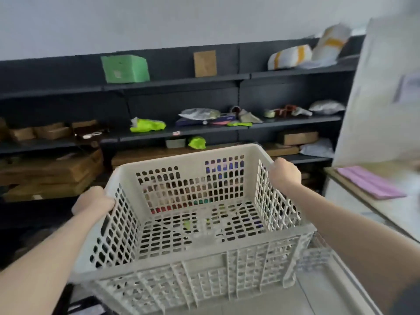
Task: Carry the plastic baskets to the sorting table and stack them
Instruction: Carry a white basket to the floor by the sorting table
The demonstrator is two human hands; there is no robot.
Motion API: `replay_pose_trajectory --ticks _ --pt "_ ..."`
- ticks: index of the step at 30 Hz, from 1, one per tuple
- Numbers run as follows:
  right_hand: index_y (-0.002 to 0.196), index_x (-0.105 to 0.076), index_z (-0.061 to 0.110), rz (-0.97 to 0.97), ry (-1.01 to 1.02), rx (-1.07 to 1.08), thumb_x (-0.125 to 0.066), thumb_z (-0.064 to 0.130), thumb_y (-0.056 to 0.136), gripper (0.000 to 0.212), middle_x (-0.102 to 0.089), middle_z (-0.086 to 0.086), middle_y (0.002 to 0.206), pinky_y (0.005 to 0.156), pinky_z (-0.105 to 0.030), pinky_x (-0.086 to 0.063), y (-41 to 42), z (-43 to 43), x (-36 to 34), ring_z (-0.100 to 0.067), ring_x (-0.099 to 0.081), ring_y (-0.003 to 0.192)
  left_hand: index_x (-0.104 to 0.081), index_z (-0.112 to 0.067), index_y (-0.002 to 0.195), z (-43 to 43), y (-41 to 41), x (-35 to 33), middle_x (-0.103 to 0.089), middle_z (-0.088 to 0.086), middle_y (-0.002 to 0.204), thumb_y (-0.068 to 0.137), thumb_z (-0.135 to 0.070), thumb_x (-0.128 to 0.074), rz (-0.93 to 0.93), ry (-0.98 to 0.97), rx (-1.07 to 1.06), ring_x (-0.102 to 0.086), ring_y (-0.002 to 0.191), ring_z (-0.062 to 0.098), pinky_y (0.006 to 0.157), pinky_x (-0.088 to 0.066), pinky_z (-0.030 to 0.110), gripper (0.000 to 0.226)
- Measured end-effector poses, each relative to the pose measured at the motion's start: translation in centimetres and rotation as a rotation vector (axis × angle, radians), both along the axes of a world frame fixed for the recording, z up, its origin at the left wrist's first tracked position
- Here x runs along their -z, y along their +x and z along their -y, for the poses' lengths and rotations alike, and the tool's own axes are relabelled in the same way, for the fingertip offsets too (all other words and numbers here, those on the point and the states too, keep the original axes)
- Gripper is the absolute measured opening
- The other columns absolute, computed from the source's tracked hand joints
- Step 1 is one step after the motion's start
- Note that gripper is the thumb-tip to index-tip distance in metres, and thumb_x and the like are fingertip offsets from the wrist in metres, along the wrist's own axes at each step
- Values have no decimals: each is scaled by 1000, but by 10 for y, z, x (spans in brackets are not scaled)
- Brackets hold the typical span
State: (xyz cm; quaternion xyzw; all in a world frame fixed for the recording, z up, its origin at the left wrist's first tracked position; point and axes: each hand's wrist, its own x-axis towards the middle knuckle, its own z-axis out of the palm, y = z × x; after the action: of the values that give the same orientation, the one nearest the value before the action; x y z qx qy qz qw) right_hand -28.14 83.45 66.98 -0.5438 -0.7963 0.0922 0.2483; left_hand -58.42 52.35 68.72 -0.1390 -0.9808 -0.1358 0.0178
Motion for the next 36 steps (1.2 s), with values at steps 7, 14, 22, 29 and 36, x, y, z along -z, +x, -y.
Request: replay_pose_trajectory --ticks 7,14,22,29,36 --pt "97 -59 2 15 -56 202 -45 12 89 19 -59 -9 78 60 -31 -44 122 -119 16 -27 -62 75 -63 -10 98 -187 66 26 -64 12 92 86 -17 -55 35 7 187 -63 86 31 73 -53 35 16" --pt "111 -62 10 -5 -69 316 -49 8 89 26 -61 -5 77 42 -15 -22 203 -226 25 -10 -48 50 -60 -12 104 -334 120 55 -64 11 101 87 -23 -55 74 10 300 -62 96 30 71 -46 31 21" --pt "117 -56 4 39 -162 370 -47 6 86 32 -65 -15 107 74 -33 -49 238 -347 66 -31 -60 92 -59 -7 104 -482 147 99 -64 12 103 88 -23 -55 174 -53 377 -63 95 29 78 -52 34 23" --pt "115 -57 10 63 -178 399 -50 7 90 27 -68 -12 107 68 -27 -42 223 -453 108 -20 -53 74 -54 -8 101 -589 131 141 -58 8 90 92 -20 -47 244 -97 428 -60 81 25 62 -44 28 16" --pt "109 -55 10 50 -251 376 -51 13 93 17 -67 -9 96 66 -30 -49 213 -553 152 -20 -58 73 -50 -8 114 -673 131 171 -58 8 90 92 -18 -47 297 -88 356 -58 77 25 60 -44 29 24"
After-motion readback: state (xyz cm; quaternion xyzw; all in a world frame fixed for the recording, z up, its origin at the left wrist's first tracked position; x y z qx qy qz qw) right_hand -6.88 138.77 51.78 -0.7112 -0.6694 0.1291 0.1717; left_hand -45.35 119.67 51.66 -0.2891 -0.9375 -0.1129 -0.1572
